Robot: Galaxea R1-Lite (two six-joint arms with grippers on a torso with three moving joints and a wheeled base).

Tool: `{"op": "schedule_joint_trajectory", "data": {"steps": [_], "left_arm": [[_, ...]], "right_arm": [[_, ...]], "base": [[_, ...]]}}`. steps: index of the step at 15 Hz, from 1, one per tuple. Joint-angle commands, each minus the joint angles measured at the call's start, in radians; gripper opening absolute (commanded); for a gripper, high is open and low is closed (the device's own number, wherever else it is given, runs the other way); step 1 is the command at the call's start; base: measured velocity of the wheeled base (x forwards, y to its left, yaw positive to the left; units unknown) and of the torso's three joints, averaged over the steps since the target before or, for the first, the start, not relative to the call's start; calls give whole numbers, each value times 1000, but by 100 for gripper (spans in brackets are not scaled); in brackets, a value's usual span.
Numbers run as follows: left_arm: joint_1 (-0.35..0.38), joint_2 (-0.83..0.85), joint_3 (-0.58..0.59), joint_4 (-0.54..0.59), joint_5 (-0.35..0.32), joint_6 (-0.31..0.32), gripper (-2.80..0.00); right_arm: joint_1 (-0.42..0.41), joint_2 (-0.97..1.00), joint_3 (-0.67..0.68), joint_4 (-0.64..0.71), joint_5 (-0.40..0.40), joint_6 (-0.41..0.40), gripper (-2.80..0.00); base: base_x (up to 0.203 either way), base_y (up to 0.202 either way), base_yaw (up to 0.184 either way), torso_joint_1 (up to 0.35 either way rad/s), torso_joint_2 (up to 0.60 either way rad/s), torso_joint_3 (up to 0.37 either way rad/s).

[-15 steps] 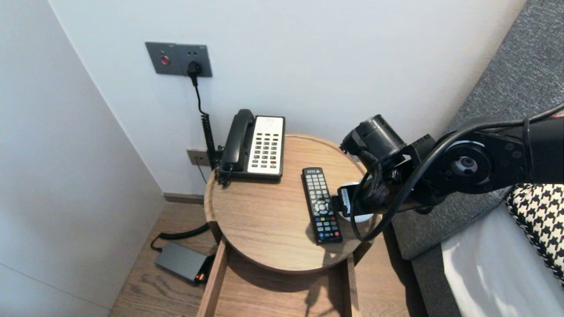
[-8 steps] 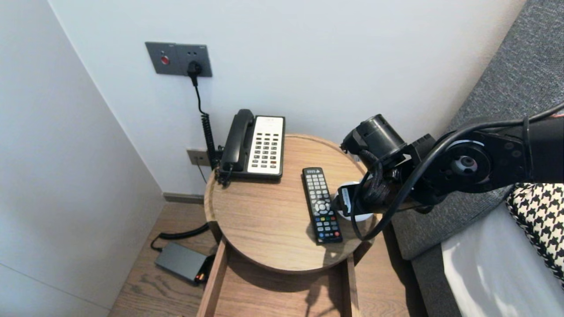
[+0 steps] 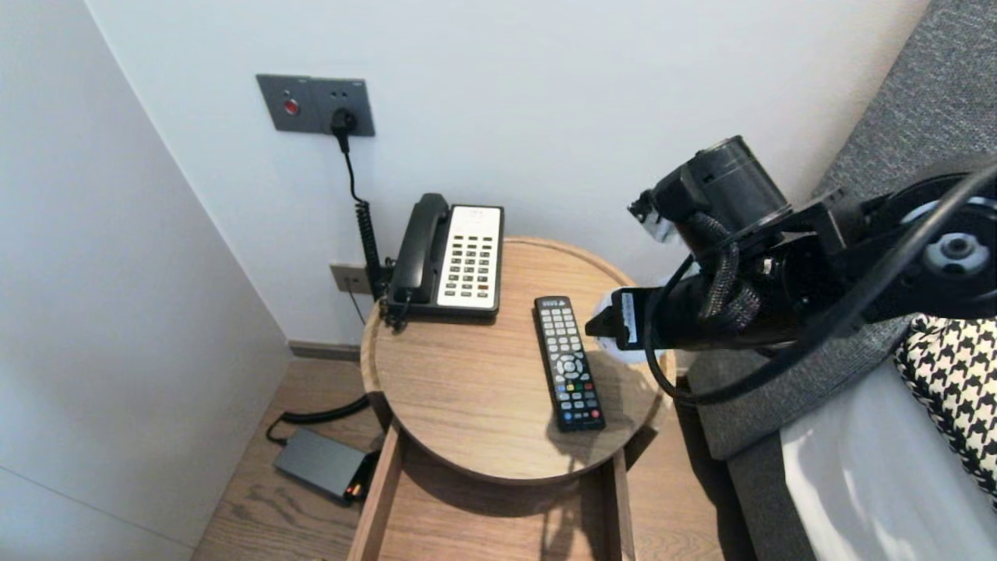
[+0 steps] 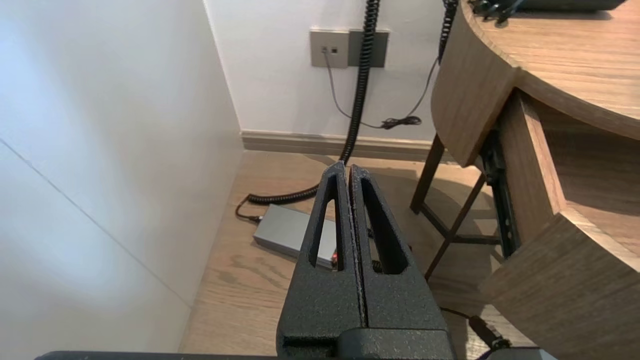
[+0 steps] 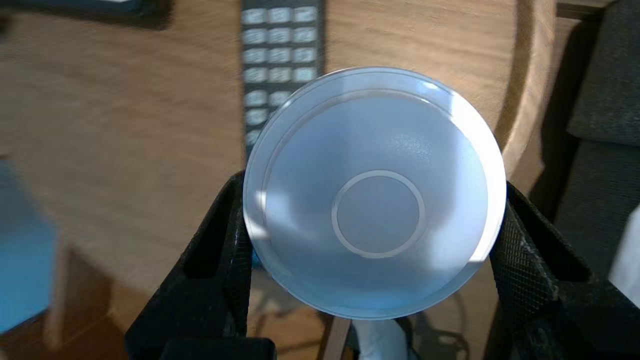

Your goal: Put the remote controls on the table in the drawer one by one

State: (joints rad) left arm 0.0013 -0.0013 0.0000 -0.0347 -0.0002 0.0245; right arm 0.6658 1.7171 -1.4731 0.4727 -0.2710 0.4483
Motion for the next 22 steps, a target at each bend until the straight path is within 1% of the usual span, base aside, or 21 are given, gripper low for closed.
{"op": "schedule_joint_trajectory", "data": {"steps": [1, 4, 7, 10, 12, 13, 17, 22], "left_arm": [[0, 0, 12, -1, 0, 0, -280], [0, 0, 12, 0, 0, 0, -280], [0, 0, 12, -1, 0, 0, -280], [0, 0, 12, 0, 0, 0, -280], [0, 0, 12, -1, 0, 0, -280], [0, 0, 12, -1, 0, 0, -280], [0, 0, 12, -1, 0, 0, -280], [0, 0, 12, -1, 0, 0, -280]], "right_arm": [[64, -81, 23, 13, 39, 4, -280], [209, -122, 64, 49, 83, 5, -280], [323, -139, 120, 61, 146, 5, -280], [413, -145, 178, 64, 163, 1, -280], [500, -130, 217, 64, 170, -2, -280], [525, -115, 250, 62, 176, -4, -280], [562, -49, 279, 56, 207, -6, -280], [564, 59, 226, 54, 206, -7, -280]], "base": [[0, 0, 0, 0, 0, 0], [0, 0, 0, 0, 0, 0], [0, 0, 0, 0, 0, 0], [0, 0, 0, 0, 0, 0], [0, 0, 0, 0, 0, 0], [0, 0, 0, 0, 0, 0], [0, 0, 0, 0, 0, 0], [0, 0, 0, 0, 0, 0]]}}
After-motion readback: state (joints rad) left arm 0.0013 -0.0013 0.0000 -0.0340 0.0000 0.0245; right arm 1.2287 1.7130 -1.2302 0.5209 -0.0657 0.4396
